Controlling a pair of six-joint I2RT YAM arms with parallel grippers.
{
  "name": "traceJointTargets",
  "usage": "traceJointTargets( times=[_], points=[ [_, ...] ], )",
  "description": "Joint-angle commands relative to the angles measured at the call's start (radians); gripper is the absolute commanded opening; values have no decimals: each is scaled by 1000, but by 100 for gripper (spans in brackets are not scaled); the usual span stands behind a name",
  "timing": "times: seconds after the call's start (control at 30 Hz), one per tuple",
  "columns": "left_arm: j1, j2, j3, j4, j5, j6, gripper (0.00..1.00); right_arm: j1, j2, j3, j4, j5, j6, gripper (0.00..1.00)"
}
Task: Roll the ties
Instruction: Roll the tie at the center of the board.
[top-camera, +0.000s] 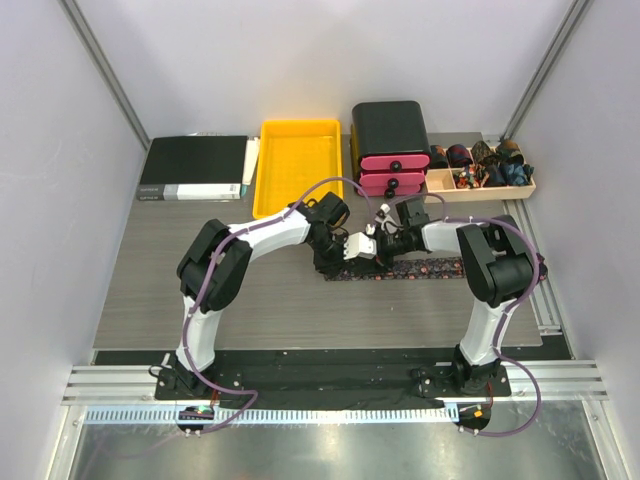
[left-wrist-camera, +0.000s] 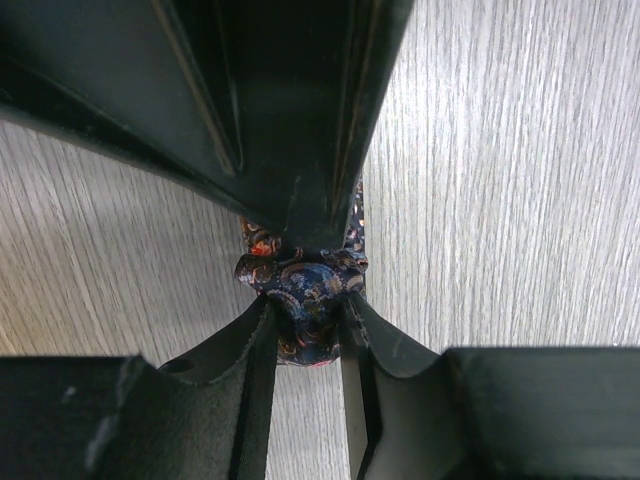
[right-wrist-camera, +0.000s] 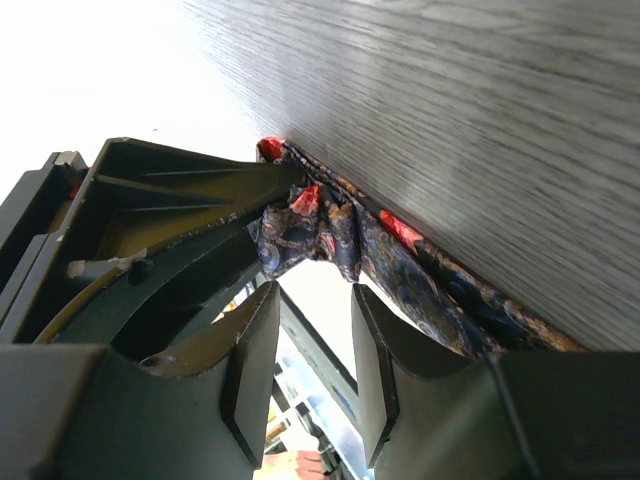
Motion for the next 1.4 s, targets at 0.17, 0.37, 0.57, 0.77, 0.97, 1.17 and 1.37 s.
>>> traceJointTargets(
  times=[0.17, 0.37, 0.57, 0.77, 0.97, 1.17, 1.37],
  points=[
    [-4, 23, -18, -30, -14, -3, 32, 48, 16, -26, 223, -18, 139, 41],
    [-4, 21, -17, -22, 1, -8, 33, 61, 66, -33, 249, 14, 130, 41],
    [-1, 9, -25, -19, -5, -21, 37, 59, 88, -39, 243, 37, 110, 8],
    [73, -85, -104, 32, 68, -64, 55, 41, 117, -33, 167, 66, 47, 1],
    [76, -131, -169, 112, 64, -78, 63, 7, 168, -41, 153, 62, 1, 1],
    [47, -70, -135, 155, 3, -118, 64, -4, 209, -38, 159, 25, 1, 1],
    [27, -48, -121, 156, -40, -115, 50, -16, 226, -42, 160, 20, 7, 1]
  ],
)
